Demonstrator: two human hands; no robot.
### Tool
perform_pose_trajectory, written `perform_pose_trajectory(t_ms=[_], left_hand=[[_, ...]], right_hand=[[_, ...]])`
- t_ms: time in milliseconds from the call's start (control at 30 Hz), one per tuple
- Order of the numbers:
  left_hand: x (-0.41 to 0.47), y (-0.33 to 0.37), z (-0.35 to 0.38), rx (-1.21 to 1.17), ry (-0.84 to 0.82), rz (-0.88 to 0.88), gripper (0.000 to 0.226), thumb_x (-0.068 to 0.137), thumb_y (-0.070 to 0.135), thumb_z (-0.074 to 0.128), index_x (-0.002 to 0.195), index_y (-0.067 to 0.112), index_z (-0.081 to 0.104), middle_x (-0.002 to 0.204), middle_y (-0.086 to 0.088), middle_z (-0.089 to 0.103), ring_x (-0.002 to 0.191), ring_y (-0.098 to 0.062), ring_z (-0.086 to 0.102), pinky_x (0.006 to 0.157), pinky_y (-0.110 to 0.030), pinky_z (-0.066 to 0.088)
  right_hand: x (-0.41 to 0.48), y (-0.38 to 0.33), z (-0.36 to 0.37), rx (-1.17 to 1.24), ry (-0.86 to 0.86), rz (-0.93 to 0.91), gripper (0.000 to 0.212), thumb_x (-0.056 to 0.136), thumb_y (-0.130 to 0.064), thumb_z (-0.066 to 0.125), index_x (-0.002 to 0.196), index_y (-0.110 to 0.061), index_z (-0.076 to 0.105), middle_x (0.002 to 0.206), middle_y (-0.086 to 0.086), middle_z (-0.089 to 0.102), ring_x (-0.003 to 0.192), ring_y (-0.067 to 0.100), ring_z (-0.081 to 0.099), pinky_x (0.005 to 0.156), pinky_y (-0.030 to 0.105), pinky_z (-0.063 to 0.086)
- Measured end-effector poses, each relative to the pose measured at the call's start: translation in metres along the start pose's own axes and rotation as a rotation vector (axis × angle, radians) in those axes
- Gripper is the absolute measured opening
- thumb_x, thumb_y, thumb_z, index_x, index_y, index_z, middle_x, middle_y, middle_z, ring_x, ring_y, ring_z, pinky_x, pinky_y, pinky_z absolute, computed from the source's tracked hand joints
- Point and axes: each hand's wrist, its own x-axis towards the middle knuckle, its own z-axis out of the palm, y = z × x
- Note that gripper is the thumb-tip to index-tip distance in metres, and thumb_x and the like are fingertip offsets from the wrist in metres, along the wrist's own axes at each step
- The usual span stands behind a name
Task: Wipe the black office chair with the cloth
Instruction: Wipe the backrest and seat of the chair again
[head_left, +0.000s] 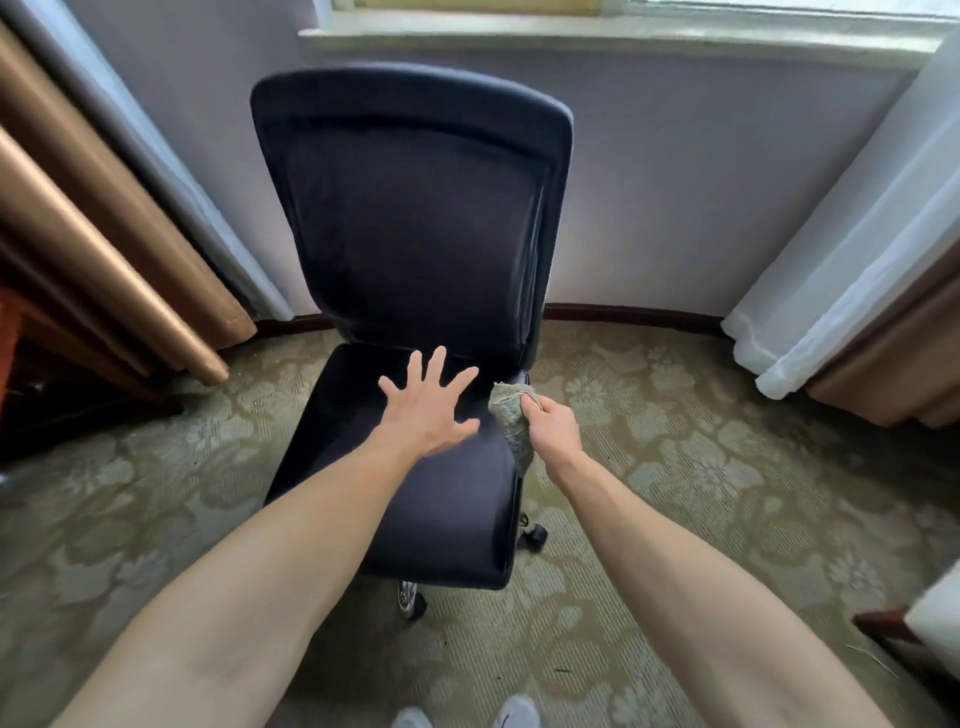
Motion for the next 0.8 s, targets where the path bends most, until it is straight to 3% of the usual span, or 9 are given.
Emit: perform_pose_trajectory(t_ms=[133, 433, 533, 633, 800], left_hand=[[0.007, 0.014, -0.059, 0.025, 0.028, 0.023, 0.074, 0.089, 0.056, 0.050, 0.152, 0.039, 0.015, 0.162, -0.007, -0.005, 0.147, -0.036, -0.004, 0.106, -0.067, 0.019], [0.055, 0.027, -0.140, 0.083, 0.113, 0.062, 0.073, 0.088, 0.055, 0.050, 0.151, 0.039, 0.017, 0.162, -0.006, -0.002, 0.147, -0.034, -0.003, 0.107, -0.066, 0.019], [0.089, 0.022, -0.166, 0.081, 0.156, 0.063, 0.072, 0.088, 0.054, 0.051, 0.151, 0.039, 0.018, 0.162, -0.006, -0.001, 0.148, -0.033, -0.002, 0.108, -0.067, 0.018], [0.128, 0.018, -0.191, 0.072, 0.196, 0.078, 0.071, 0.089, 0.053, 0.050, 0.151, 0.039, 0.018, 0.163, -0.004, -0.001, 0.148, -0.032, -0.002, 0.109, -0.066, 0.016], [0.185, 0.013, -0.229, 0.117, 0.232, 0.134, 0.068, 0.091, 0.052, 0.047, 0.151, 0.044, 0.017, 0.164, 0.006, -0.002, 0.149, -0.026, -0.003, 0.114, -0.062, 0.012]], right_hand=[[-0.002, -0.042, -0.026, 0.110, 0.024, -0.006, 0.024, 0.090, -0.038, 0.053, 0.097, -0.026, 0.072, 0.097, -0.005, 0.072, 0.099, 0.020, 0.064, 0.096, 0.044, 0.049], [0.030, -0.124, -0.052, 0.336, 0.122, -0.037, 0.023, 0.093, -0.032, 0.054, 0.101, -0.025, 0.074, 0.095, -0.006, 0.072, 0.098, 0.015, 0.065, 0.095, 0.039, 0.050], [0.053, -0.155, -0.056, 0.362, 0.171, -0.072, 0.026, 0.095, -0.031, 0.052, 0.107, -0.022, 0.073, 0.099, -0.005, 0.072, 0.098, 0.015, 0.064, 0.089, 0.031, 0.050], [0.083, -0.188, -0.059, 0.367, 0.215, -0.135, 0.028, 0.095, -0.034, 0.052, 0.109, -0.021, 0.072, 0.102, -0.003, 0.071, 0.100, 0.017, 0.064, 0.085, 0.031, 0.050], [0.128, -0.235, -0.065, 0.371, 0.185, -0.313, 0.025, 0.094, -0.038, 0.054, 0.108, -0.025, 0.070, 0.105, -0.012, 0.071, 0.103, 0.009, 0.063, 0.094, 0.030, 0.050]])
